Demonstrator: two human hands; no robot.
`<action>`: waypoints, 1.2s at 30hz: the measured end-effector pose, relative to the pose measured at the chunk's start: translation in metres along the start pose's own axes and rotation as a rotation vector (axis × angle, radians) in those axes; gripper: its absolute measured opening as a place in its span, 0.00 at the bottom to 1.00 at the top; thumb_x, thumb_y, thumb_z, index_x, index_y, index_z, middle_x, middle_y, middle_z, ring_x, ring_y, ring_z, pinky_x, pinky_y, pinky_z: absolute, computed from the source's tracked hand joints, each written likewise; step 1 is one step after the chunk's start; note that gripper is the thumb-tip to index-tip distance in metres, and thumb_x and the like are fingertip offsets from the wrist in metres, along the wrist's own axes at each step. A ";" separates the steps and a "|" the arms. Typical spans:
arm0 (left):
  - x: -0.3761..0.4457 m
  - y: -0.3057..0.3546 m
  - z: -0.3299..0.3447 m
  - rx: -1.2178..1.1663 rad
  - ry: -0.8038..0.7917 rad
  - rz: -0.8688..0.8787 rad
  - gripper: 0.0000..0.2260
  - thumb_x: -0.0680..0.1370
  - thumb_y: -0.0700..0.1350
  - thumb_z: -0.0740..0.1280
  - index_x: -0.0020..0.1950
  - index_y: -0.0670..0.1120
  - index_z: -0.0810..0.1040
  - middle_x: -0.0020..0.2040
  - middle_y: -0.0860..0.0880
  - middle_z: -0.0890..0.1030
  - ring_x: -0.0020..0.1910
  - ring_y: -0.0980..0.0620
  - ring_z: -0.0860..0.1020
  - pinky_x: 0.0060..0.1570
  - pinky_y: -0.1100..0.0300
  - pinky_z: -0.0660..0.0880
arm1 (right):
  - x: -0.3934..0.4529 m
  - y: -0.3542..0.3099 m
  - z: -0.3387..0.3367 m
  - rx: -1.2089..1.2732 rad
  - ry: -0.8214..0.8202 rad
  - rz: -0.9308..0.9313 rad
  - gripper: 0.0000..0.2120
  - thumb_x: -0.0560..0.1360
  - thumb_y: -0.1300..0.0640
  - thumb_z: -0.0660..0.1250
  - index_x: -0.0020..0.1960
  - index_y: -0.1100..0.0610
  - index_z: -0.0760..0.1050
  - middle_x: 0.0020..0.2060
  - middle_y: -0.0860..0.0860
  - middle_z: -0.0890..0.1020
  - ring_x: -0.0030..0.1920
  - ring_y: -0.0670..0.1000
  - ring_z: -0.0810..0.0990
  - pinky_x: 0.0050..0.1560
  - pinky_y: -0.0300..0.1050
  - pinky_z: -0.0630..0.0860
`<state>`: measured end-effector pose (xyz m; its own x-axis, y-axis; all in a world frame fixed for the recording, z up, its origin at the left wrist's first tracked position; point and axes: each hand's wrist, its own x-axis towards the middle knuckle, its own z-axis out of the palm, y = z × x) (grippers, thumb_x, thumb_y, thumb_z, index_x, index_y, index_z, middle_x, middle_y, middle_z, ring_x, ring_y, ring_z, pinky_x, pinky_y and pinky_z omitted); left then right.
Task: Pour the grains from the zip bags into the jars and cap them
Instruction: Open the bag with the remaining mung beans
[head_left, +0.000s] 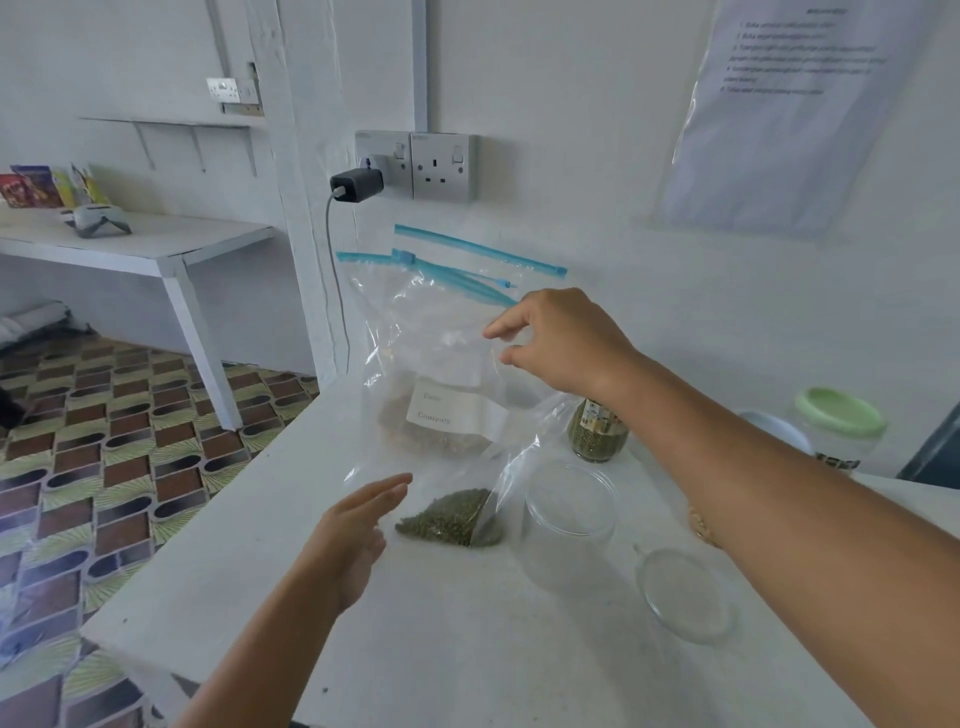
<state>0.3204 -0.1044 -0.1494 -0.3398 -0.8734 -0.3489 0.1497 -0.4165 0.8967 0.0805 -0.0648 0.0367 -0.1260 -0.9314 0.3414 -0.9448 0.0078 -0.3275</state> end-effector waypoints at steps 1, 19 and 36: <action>0.007 0.001 0.001 -0.016 0.012 -0.026 0.09 0.81 0.41 0.71 0.60 0.47 0.86 0.58 0.52 0.80 0.63 0.49 0.70 0.66 0.54 0.68 | 0.000 0.001 0.000 0.003 0.009 -0.001 0.14 0.77 0.53 0.74 0.60 0.42 0.84 0.56 0.41 0.85 0.57 0.45 0.82 0.60 0.43 0.77; 0.038 0.024 -0.056 -0.038 0.096 0.221 0.11 0.81 0.39 0.69 0.62 0.46 0.85 0.61 0.46 0.86 0.55 0.47 0.79 0.53 0.57 0.70 | -0.013 0.024 0.009 0.304 0.117 0.126 0.10 0.77 0.54 0.75 0.58 0.47 0.86 0.57 0.43 0.86 0.58 0.41 0.81 0.64 0.35 0.73; 0.042 0.053 -0.051 -0.027 -0.008 0.346 0.13 0.83 0.33 0.62 0.57 0.45 0.85 0.61 0.47 0.85 0.67 0.51 0.78 0.73 0.52 0.65 | -0.028 0.032 0.024 0.791 0.173 0.293 0.09 0.78 0.63 0.74 0.51 0.49 0.85 0.51 0.52 0.85 0.41 0.54 0.88 0.51 0.47 0.86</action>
<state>0.3609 -0.1762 -0.1306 -0.2723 -0.9619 -0.0233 0.2819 -0.1029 0.9539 0.0610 -0.0469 -0.0049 -0.4368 -0.8626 0.2553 -0.3863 -0.0765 -0.9192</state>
